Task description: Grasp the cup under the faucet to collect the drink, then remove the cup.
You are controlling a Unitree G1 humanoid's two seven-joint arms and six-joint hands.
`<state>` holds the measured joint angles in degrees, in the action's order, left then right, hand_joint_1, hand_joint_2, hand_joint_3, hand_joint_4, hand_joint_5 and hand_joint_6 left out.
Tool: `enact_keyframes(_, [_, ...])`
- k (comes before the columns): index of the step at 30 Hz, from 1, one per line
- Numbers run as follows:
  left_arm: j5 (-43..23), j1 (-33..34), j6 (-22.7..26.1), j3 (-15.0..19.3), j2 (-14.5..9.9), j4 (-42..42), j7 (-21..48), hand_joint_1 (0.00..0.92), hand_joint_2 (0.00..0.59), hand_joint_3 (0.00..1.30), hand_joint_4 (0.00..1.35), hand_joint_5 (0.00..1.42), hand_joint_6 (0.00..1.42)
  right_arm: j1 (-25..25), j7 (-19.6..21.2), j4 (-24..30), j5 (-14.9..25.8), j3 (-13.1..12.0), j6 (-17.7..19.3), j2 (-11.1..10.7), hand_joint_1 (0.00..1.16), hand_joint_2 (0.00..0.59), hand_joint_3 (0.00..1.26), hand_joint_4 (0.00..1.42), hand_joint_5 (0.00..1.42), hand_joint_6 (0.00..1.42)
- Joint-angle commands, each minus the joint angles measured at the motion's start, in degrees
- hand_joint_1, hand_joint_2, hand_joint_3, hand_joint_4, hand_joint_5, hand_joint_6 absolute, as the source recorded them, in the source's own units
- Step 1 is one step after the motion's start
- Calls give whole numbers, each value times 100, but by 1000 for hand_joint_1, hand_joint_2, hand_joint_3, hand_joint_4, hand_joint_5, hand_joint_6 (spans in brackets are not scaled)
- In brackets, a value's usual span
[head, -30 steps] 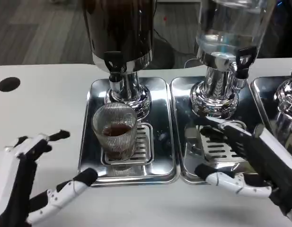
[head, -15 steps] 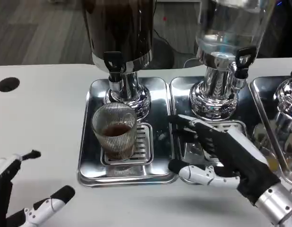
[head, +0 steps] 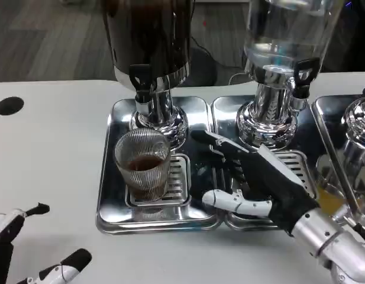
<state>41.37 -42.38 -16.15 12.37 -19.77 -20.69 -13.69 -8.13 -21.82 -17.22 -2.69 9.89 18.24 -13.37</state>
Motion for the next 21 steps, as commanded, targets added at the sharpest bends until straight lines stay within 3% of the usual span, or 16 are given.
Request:
enact_keyframes(1, [73,-96,-61,-25,12,3,-38,0,65,354,284,348,157,-249,-40,-345,5,24,165,140,631,154,99,43,108,99])
enact_keyframes(11, [72,-106,-39,-79,35,-25,12,0,67,366,284,347,156,-561,23,-702,-71,52,323,387,685,125,108,64,118,99])
enact_keyframes(14, [52,-107,-51,-90,47,14,0,0,67,371,284,347,156,-670,156,-726,-171,76,380,505,751,93,107,64,129,99])
enact_keyframes(21, [5,-133,-101,-58,41,122,-48,0,68,383,284,347,156,-863,494,-796,-481,160,423,700,810,84,76,65,129,99])
